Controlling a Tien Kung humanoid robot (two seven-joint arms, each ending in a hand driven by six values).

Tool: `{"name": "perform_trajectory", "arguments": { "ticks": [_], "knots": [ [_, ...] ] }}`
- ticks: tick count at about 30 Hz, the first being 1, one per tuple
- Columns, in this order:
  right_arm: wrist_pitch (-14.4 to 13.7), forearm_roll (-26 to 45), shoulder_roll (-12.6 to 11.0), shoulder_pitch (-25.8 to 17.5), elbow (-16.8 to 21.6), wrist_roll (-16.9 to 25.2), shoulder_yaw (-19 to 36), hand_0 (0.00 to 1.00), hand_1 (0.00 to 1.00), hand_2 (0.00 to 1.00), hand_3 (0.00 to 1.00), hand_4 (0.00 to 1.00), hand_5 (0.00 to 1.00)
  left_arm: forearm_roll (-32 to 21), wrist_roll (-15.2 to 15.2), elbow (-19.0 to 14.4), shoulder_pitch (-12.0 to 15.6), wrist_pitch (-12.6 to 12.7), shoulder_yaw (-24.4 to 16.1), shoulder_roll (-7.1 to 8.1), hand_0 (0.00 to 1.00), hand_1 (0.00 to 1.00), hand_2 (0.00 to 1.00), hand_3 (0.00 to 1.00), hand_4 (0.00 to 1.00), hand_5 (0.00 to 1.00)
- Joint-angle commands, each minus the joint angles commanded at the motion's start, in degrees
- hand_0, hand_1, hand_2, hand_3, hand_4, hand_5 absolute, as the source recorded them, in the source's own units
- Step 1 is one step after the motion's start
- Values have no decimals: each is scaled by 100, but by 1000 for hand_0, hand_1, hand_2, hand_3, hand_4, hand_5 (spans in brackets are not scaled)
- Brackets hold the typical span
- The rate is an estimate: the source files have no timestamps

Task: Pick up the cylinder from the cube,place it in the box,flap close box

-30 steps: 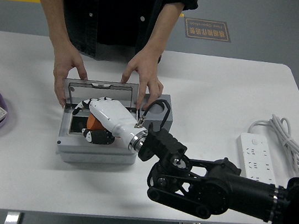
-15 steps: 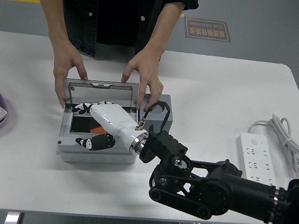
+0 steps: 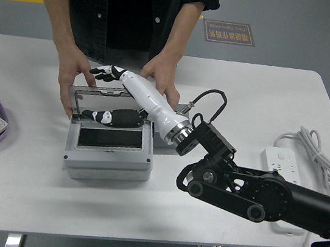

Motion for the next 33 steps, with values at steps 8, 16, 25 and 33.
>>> {"name": "perform_trajectory", "arguments": {
  "ticks": [8,16,25,33],
  "knots": [
    [-148,603,4,511,-786,251,-566,795,684,676,735,891,370,30,12,-5,-24,-9,-18,21,517,558,551,592,708,140],
    [-120,784,58,506,-976,266,-961,785,675,670,728,872,359,65,24,-10,-40,-14,-35,30,517,558,551,592,708,139],
    [-178,286,-220,272,-27,-121,-926,774,668,667,726,865,356,60,36,-4,-5,-11,-44,2,517,557,552,592,706,136],
    [-9,348,-372,35,747,-280,-1058,648,640,665,735,800,327,26,17,3,-5,2,-21,-5,517,556,553,593,704,131]
  ]
}}
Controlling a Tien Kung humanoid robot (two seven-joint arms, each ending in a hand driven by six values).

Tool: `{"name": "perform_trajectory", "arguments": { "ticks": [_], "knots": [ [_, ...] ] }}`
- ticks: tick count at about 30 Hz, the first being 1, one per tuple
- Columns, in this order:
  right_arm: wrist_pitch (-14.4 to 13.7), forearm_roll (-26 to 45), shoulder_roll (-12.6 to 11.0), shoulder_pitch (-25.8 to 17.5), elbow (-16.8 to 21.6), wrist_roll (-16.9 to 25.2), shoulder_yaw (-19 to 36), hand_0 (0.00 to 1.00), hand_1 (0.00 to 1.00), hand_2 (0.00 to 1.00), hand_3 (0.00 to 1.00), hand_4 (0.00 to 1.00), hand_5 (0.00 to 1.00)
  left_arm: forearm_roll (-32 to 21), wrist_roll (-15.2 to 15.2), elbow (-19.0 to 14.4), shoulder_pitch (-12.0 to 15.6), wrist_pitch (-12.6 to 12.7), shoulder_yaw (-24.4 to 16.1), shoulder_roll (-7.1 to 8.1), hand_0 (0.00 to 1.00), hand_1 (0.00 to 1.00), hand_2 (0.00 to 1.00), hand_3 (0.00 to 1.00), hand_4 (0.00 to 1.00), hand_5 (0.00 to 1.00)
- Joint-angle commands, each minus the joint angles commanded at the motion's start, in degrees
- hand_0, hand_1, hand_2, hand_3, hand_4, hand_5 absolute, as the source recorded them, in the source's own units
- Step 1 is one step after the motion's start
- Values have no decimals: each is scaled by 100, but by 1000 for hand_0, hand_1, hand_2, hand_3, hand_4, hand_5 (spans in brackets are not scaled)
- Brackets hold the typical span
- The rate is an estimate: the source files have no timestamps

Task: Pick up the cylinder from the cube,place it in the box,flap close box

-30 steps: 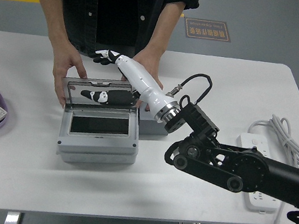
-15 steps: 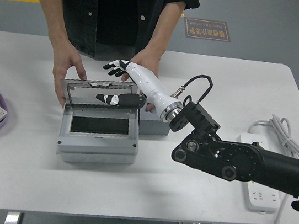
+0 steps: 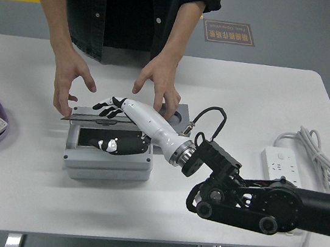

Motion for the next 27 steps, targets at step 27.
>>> {"name": "perform_trajectory", "arguments": {
  "ticks": [27],
  "knots": [
    [39,377,-851,-1762,-29,1196,2667,654,640,676,718,625,312,-79,-45,17,112,22,42,-73,517,555,554,594,709,123]
  ]
}}
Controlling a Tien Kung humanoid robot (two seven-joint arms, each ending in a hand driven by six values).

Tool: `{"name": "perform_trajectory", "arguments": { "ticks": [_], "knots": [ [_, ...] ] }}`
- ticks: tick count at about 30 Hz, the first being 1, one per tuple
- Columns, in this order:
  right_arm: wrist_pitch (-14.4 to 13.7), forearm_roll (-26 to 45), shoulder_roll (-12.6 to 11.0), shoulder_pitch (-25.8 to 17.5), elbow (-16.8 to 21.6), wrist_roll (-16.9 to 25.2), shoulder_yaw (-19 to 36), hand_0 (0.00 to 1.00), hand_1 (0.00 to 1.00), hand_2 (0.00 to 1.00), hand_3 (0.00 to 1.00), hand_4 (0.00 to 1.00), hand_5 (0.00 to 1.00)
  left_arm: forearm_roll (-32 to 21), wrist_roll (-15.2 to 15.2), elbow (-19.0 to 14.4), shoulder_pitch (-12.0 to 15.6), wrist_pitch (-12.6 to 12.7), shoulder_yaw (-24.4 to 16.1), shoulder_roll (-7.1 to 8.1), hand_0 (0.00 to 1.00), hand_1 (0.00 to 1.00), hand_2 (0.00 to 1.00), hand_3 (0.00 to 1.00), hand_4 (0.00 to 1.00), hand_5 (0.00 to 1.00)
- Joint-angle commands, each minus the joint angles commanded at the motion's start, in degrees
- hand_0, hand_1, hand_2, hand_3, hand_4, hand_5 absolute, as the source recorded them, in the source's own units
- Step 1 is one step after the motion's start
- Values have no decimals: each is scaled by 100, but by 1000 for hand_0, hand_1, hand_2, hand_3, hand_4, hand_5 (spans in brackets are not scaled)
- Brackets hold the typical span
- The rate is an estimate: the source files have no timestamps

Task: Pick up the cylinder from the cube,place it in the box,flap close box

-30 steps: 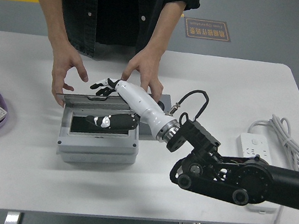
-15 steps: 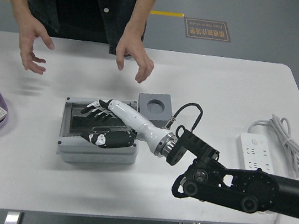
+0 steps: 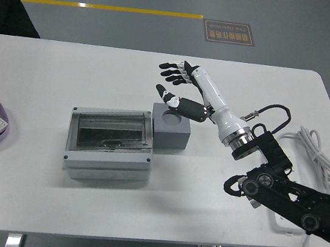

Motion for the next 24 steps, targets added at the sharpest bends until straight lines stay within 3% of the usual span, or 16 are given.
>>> {"name": "perform_trajectory", "arguments": {
  "ticks": [7,8,13,14,24],
  "knots": [
    [38,124,177,-588,-171,386,712,661,635,665,706,627,296,125,-11,-6,-6,-15,-26,-15,516,555,554,594,709,122],
    [36,135,173,-638,-177,409,764,671,646,663,713,680,253,138,-11,-7,-9,-18,-29,-9,516,555,554,594,710,123],
    [4,230,110,-898,-186,511,1039,671,646,663,713,680,253,205,5,-13,-26,-33,-62,31,516,555,554,594,710,123],
    [-4,249,96,-949,-183,530,1093,657,647,659,719,732,243,213,8,-14,-30,-36,-66,37,516,555,555,594,710,123],
    [-153,682,3,-1322,-199,922,1397,644,642,654,703,714,231,403,58,-25,-84,-76,-155,139,516,556,555,594,710,122]
  ]
}}
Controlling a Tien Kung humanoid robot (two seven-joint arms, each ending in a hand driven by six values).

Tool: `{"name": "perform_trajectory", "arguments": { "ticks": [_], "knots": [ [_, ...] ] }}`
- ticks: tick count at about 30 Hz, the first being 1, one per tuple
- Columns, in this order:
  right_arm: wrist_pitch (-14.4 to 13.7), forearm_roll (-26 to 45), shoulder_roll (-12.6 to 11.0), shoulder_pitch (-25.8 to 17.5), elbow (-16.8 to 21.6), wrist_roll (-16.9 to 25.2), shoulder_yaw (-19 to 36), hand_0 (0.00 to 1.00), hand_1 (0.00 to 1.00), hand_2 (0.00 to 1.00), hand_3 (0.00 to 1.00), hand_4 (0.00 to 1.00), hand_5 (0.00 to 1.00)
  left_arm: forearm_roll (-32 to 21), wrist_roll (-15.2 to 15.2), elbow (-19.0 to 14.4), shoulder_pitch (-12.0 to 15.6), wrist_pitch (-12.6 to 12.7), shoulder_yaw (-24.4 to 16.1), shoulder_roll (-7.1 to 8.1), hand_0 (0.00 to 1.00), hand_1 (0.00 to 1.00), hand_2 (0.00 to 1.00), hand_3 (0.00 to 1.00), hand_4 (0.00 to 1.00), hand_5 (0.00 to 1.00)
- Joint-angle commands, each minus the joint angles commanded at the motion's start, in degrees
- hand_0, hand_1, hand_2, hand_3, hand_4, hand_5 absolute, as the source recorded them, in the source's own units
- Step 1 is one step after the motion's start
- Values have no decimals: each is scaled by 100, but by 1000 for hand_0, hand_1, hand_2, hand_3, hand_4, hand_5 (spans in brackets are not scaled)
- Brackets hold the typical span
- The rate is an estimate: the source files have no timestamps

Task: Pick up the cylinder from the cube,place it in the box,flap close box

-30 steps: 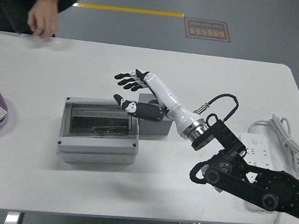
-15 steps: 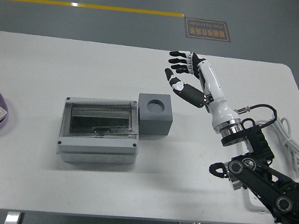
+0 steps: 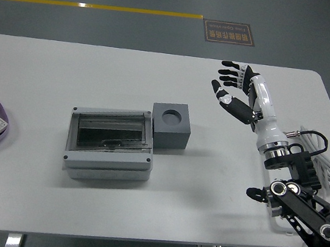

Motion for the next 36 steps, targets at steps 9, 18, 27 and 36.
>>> {"name": "perform_trajectory", "arguments": {
  "ticks": [9,18,27,36],
  "knots": [
    [-271,796,46,-411,-72,668,189,630,630,644,720,749,228,130,24,16,57,-11,-78,74,516,556,555,595,711,122],
    [-237,939,83,-489,-87,771,144,643,622,632,749,761,233,-169,-80,44,116,53,91,65,516,556,555,595,711,122],
    [-223,909,170,-419,-122,746,101,639,616,626,726,769,234,-321,-122,65,76,61,144,99,515,556,553,593,704,122],
    [-213,903,202,-396,-126,728,24,634,614,621,708,773,232,-385,-132,79,75,71,159,120,516,556,553,593,706,122]
  ]
}}
